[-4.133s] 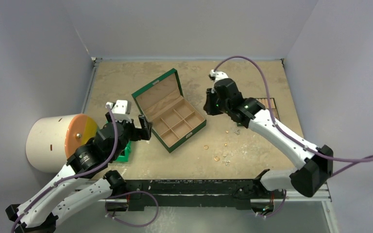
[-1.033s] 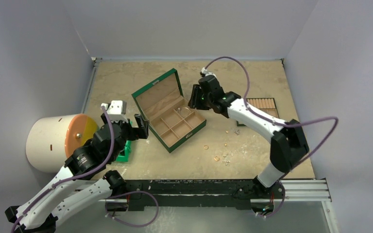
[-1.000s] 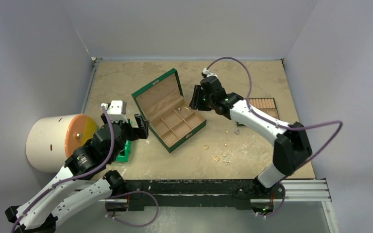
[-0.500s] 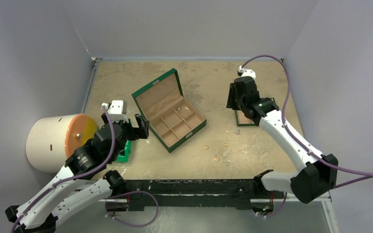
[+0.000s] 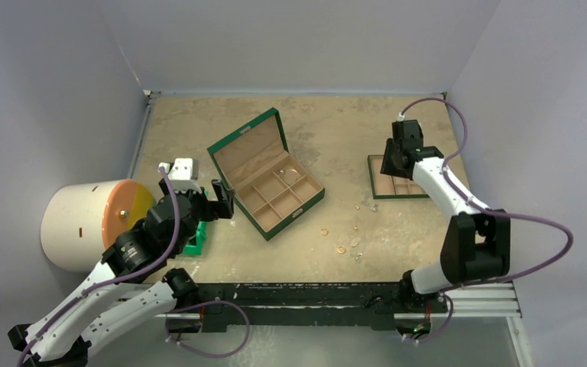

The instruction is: Organize the mixed jewelry

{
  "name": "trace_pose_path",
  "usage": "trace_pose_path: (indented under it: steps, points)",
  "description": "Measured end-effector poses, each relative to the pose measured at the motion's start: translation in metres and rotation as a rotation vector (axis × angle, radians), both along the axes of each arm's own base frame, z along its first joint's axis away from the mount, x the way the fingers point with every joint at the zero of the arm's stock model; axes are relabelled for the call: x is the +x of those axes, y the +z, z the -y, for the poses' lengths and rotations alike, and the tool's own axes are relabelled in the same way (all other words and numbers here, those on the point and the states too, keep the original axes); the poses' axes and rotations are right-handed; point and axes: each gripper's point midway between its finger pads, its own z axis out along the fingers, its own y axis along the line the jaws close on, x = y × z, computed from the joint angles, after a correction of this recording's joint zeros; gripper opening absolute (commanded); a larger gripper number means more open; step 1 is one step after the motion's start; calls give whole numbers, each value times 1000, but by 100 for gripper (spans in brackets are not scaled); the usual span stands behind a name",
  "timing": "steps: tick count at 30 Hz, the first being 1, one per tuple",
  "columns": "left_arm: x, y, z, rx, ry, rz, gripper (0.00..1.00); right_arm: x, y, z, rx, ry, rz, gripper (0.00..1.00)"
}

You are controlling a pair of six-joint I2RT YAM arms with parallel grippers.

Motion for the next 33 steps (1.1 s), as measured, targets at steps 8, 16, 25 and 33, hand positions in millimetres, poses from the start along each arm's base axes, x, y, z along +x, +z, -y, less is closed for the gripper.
trace_pose_path:
  steps: [8,16,25,33]
  points:
    - [0,0,-1,2,6,1,97,5,-47,20,59,-50,-123,39]
    - [1,-1,-2,6,11,0,97,22,-62,31,114,-78,-148,39]
    - [1,0,-7,10,31,5,97,37,-70,40,137,-98,-155,38]
    - [0,1,-9,10,39,8,97,41,-79,37,148,-91,-174,37]
